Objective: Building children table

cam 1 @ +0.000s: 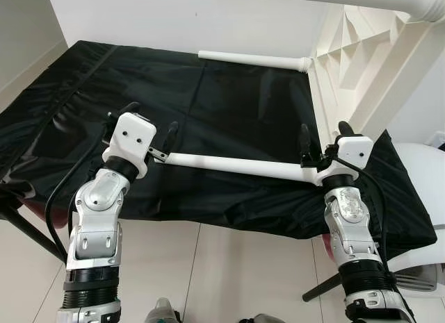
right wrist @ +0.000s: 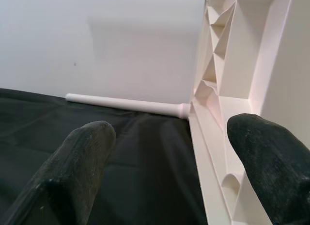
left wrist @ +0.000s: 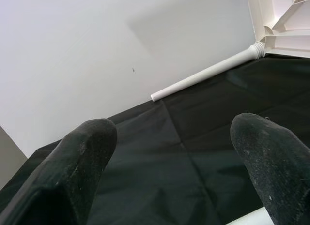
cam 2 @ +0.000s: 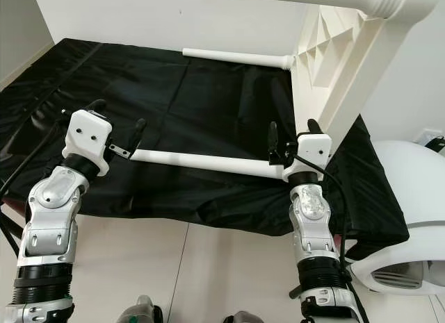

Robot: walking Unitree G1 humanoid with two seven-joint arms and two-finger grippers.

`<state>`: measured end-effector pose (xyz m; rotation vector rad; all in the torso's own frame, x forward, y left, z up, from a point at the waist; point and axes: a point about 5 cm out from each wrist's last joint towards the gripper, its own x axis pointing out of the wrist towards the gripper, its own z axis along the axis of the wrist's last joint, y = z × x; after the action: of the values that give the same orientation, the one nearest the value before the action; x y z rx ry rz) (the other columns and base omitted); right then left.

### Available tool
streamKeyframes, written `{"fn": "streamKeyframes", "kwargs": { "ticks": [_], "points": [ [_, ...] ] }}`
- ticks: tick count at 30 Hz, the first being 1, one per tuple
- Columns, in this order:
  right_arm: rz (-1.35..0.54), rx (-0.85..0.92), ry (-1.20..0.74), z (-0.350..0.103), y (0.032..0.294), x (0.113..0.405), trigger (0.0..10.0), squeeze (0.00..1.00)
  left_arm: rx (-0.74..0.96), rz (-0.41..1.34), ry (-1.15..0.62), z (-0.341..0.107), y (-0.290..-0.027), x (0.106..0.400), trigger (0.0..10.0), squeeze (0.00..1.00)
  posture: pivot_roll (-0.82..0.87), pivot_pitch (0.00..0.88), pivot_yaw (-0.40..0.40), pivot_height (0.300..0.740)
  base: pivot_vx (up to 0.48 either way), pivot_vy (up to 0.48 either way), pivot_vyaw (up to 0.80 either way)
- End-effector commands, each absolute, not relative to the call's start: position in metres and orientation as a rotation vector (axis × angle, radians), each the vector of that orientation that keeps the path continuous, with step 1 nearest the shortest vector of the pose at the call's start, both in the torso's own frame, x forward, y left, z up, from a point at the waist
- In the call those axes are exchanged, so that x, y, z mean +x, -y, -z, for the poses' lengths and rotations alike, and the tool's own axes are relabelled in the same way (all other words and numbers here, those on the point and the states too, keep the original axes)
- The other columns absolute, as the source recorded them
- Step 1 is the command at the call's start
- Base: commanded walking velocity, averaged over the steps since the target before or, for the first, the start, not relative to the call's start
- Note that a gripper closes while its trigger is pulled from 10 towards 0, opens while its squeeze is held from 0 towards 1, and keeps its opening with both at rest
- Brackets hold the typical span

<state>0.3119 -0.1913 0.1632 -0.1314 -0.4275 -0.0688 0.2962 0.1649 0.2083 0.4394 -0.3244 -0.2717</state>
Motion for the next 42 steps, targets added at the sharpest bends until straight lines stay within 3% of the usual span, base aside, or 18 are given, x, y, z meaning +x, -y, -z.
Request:
{"fn": "streamKeyframes", "kwargs": {
  "ticks": [1,28,37,42],
  "points": [
    [0.134,-0.159,0.444,-0.166,0.205,0.309,10.0,0.00,0.421,0.110,0.357,-0.212,-0.170,0.298,10.0,0.00,0.03,0.015,-0.070,0.740,0.000,0.000,0.00],
    [0.164,-0.180,0.422,-0.162,0.207,0.307,10.0,0.00,0.427,0.124,0.376,-0.215,-0.166,0.303,10.0,0.00,0.02,0.000,-0.070,0.740,0.000,0.000,0.00],
    [-0.027,-0.084,0.392,-0.161,0.181,0.314,10.0,0.00,0.443,0.134,0.382,-0.219,-0.169,0.306,10.0,0.00,0.02,0.000,-0.068,0.740,0.000,0.000,0.00],
    [-0.206,-0.043,0.352,-0.160,0.157,0.317,10.0,0.00,0.473,0.118,0.400,-0.234,-0.183,0.311,10.0,0.00,0.03,0.004,-0.070,0.740,0.000,0.000,0.00]
  ]
}}
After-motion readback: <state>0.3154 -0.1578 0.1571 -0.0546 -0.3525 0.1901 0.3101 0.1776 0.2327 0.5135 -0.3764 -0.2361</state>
